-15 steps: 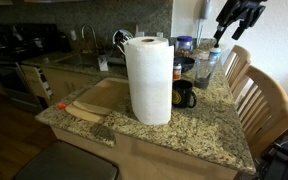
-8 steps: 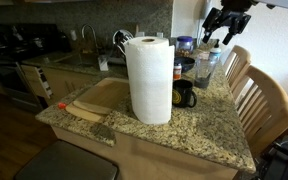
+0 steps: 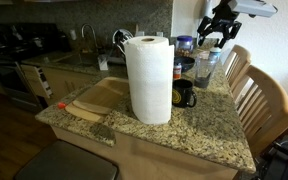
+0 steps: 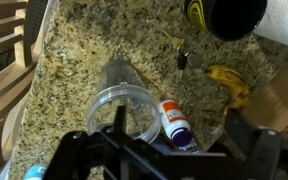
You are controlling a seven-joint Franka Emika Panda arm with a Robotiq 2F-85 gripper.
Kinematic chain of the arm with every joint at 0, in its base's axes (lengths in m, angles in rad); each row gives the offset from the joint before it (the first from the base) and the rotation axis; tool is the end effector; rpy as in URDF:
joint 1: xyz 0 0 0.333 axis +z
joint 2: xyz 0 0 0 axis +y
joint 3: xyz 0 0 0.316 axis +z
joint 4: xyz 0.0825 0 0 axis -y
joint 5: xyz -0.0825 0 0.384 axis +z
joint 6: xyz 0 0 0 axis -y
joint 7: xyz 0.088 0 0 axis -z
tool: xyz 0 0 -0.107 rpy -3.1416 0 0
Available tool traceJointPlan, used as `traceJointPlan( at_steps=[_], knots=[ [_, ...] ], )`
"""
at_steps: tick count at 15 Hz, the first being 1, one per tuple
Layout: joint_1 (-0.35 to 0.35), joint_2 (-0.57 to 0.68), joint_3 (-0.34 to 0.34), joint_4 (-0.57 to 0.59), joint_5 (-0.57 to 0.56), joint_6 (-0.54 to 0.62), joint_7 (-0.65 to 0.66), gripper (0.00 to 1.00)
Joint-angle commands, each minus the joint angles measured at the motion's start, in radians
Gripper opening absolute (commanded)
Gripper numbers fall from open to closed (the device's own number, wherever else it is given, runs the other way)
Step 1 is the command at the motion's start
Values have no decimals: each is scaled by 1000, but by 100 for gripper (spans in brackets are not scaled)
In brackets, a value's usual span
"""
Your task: Put the cup in the black bowl
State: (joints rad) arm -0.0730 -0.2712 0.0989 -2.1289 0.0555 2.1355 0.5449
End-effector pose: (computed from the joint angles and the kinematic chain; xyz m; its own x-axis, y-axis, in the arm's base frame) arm 0.5004 0.0193 0.5505 0.8261 -0.5190 0.2195 -0.4931 -0.8543 -0.1643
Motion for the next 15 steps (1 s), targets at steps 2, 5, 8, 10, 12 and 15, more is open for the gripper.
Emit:
traceJointPlan(
  at_steps=[2,5,8,10,12,15],
  knots=[
    [-65,62,-61,-8,-72,54,156,100],
    [-47,56,-88,-6,-65,29,137,100],
    [-38,53,-81,-2,-64,29,138,100],
    [-30,45,-71,-8,-71,36,154,100],
    [-31,28,-59,-25,-94,69,182,100],
    [-42,66,-52,-1,-144,85,271,100]
  ],
)
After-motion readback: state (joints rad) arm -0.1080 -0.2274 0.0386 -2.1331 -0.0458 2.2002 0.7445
